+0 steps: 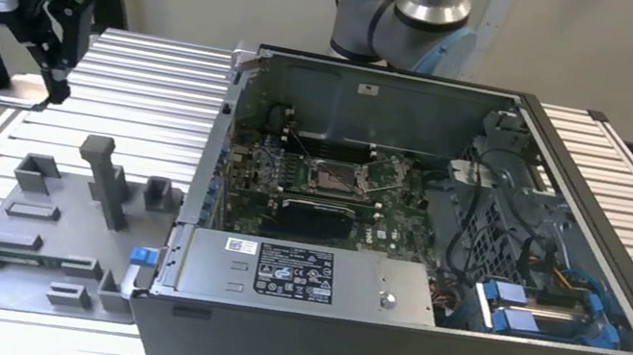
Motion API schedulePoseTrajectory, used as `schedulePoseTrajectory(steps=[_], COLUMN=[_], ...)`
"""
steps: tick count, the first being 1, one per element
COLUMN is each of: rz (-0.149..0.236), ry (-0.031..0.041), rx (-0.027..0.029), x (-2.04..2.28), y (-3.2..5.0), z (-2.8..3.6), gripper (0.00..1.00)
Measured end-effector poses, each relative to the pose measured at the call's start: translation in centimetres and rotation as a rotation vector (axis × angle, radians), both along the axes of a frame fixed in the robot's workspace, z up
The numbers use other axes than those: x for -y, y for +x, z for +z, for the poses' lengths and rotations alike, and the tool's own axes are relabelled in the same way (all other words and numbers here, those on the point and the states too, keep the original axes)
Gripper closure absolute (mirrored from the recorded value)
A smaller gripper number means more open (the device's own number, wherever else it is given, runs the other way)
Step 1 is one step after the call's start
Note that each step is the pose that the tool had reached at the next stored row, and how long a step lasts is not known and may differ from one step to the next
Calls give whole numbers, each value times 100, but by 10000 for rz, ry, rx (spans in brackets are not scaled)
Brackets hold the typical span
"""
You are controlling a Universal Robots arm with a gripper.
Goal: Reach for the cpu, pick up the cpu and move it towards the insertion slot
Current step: 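Pick up the cpu and move it towards the insertion slot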
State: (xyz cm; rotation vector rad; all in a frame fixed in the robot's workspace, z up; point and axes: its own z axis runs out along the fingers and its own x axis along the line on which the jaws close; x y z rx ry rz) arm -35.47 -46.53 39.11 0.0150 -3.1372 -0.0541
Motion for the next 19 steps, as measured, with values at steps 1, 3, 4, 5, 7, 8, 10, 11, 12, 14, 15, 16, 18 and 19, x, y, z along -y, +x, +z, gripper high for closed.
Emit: schedulePoseTrajectory(steps=[1, 3, 4, 5, 7, 8, 10, 11, 12, 14, 15, 16, 18, 19], rz=[1, 0, -1, 0, 0, 0, 0, 0, 0, 0, 1, -1, 0, 0], ry=[0, 0, 0, 0, 0, -1, -1, -1, -2, -3, -2, -2, -2, -2], rx=[0, 0, 0, 0, 1, 0, 0, 0, 0, 0, 0, 0, 0, 0], x=[0, 0, 0, 0, -1, -1, -1, -1, -1, -1, -1, -1, -1, -1], y=[45, 131, 168, 211, 300, 346, 438, 473, 508, 595, 639, 683, 771, 819], z=[0, 0, 0, 0, -1, 0, 0, 0, -1, 0, 0, 0, 0, 0], gripper=[100, 100, 100, 100, 100, 100, 100, 100, 100, 100, 100, 100, 100, 100])
